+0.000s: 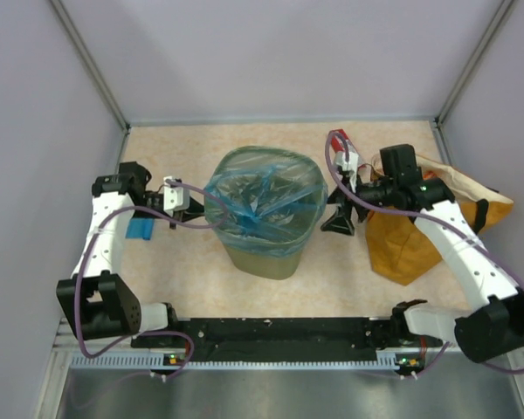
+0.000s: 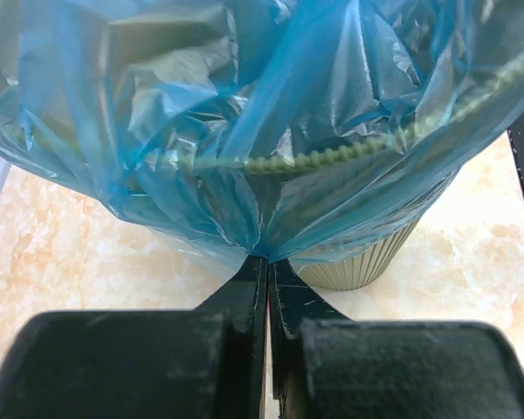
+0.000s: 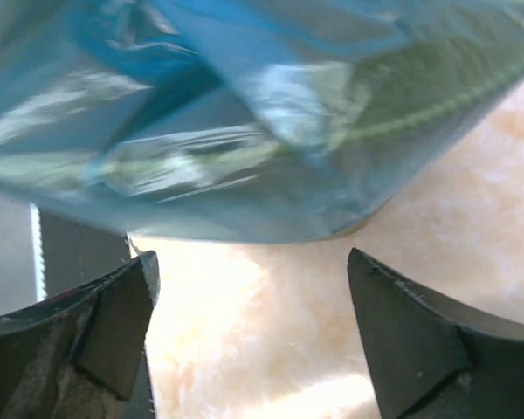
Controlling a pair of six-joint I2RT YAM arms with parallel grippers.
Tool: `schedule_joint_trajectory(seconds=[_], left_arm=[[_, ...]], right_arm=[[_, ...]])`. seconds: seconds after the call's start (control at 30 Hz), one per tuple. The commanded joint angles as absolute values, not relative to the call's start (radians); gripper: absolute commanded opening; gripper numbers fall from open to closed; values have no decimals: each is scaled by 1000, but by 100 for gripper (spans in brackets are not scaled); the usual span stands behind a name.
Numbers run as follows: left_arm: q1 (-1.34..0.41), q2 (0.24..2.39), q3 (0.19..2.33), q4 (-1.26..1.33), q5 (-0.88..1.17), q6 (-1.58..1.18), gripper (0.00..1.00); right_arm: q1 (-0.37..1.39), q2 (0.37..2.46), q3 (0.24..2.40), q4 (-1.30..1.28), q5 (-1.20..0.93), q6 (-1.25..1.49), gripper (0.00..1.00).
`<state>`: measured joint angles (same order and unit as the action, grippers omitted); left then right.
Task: Put the trash bags into the trash bin
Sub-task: Place the trash bag in the trash bin.
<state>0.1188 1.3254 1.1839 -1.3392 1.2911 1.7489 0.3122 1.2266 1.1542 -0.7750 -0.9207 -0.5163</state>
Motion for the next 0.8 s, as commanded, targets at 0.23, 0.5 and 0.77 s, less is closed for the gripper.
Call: schedule_joint_trajectory(seconds=[0.23,0.5,0.77], left_arm=[[120,1281,1265,-1505,1321,1704,0],[118,1285,1295,-1506,1330,1678,0],[115,1275,1290,-1494,1322,1667,0]], right_arm=[[350,1147,1249,-687,-913,-566,99],[393,1186,1243,-603,-957,-543,85],[396,1192,1207,-568,-989,-486,0]])
